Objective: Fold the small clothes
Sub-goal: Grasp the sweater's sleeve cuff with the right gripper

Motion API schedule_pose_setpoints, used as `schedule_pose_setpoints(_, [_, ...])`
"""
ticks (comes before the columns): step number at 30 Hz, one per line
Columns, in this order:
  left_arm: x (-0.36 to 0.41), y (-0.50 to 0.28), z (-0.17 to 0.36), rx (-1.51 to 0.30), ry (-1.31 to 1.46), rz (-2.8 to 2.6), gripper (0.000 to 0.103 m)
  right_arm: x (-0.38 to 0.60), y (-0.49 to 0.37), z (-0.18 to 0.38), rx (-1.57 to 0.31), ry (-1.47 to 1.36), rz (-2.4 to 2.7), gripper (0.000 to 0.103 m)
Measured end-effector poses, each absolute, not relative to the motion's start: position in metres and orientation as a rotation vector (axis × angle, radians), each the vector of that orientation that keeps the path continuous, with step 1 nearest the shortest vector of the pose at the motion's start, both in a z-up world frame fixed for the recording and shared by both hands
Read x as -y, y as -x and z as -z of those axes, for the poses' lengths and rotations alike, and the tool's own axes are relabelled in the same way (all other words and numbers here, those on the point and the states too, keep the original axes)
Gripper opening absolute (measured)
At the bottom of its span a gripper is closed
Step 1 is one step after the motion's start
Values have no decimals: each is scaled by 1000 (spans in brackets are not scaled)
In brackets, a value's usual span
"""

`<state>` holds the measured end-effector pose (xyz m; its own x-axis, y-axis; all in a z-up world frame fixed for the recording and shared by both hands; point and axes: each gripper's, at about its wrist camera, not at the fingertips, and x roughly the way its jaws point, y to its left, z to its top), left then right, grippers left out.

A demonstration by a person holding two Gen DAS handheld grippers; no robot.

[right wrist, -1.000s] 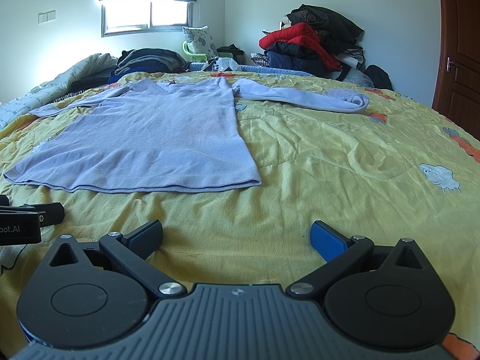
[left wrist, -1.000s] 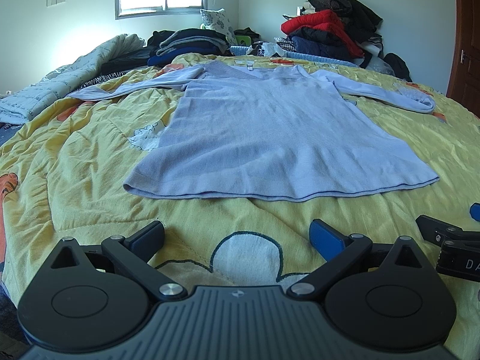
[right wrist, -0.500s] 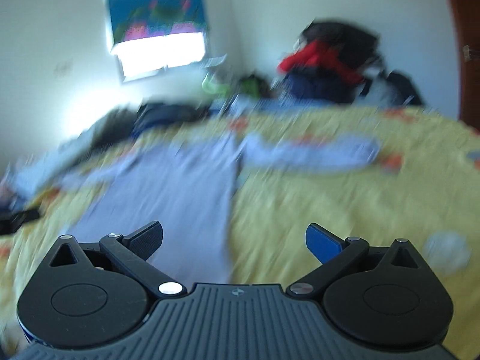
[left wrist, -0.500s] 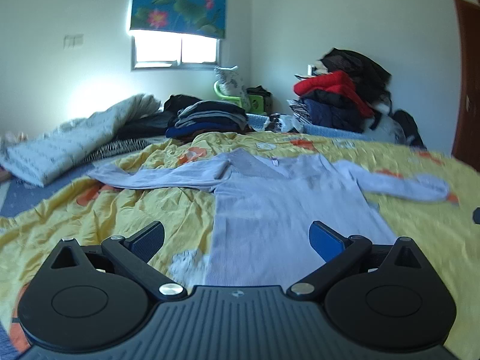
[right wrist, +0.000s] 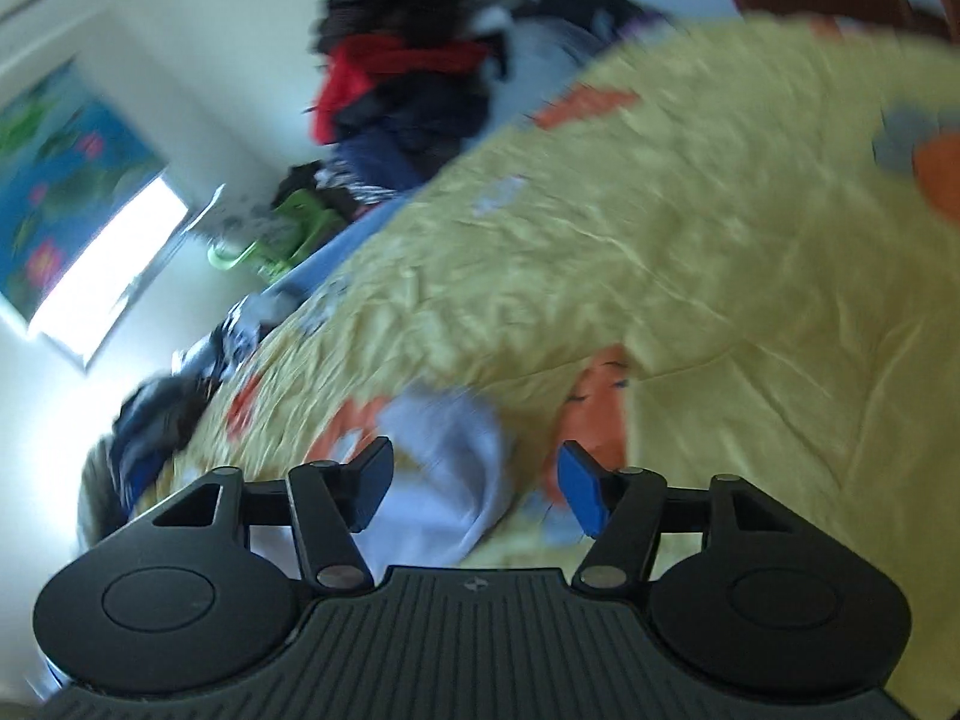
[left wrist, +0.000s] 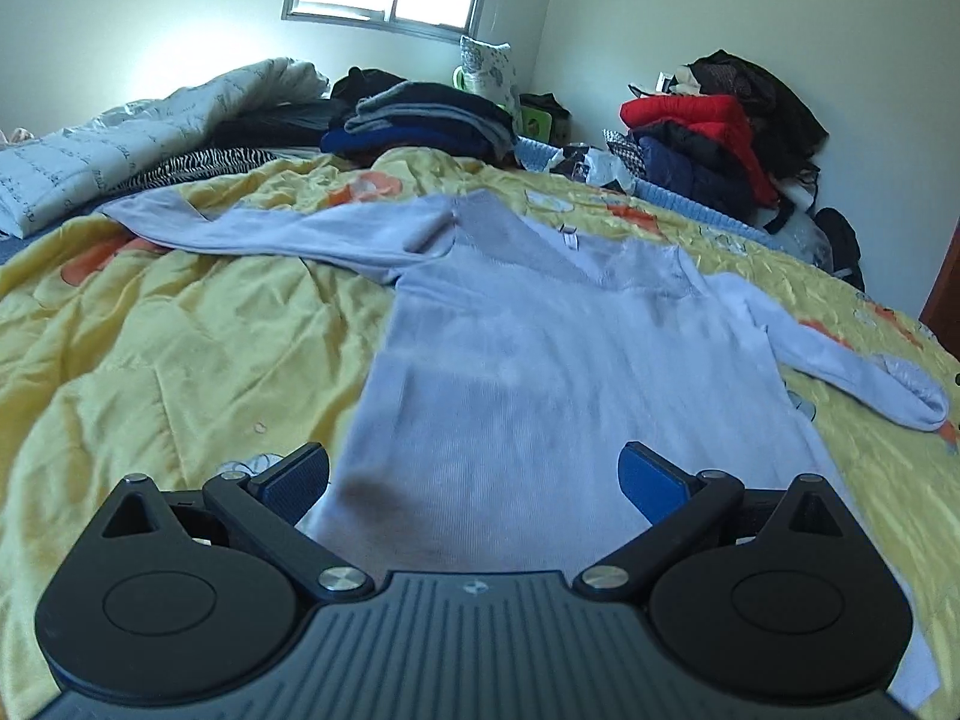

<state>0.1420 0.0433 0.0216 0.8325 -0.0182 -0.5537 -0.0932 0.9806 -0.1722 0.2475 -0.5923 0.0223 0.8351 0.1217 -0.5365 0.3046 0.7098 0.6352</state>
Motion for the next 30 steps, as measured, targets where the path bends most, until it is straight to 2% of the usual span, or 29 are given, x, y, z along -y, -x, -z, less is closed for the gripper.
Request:
schedule_pose_setpoints(2, [-43, -145, -15, -605, 204, -45, 103, 597, -259, -11, -605, -815, 77, 49])
schedule_pose_setpoints(6, [-42, -149, -6, -636, 199, -54, 103, 588, -277, -5, -639, -740, 16, 47])
schedule_pose_setpoints(7, [-41, -149, -6, -634, 197, -54, 103, 584, -282, -5, -654, -716, 11, 42])
schedule_pose_setpoints(8, [-42, -150, -6, -635, 200, -52, 103, 581, -286, -3, -668, -698, 6, 32])
schedule_pose_setpoints(10, [-42, -150, -6, -633, 202, -52, 103, 583, -290, -5, -683, -701, -9, 20])
schedule_pose_setpoints(17, [-42, -150, -5, -629, 204, -51, 103, 596, -284, -11, -606, -829, -37, 24])
schedule_pose_setpoints(22, [-42, -150, -5, -629, 203, -52, 103, 600, -291, -10, -638, -849, -33, 26])
schedule_pose_setpoints(24, [-42, -150, -5, -628, 206, -50, 103, 601, -289, -9, -632, -868, -45, 20])
schedule_pose_setpoints(30, [-46, -148, -5, -613, 239, -41, 103, 578, -262, -40, -522, -789, -63, 16])
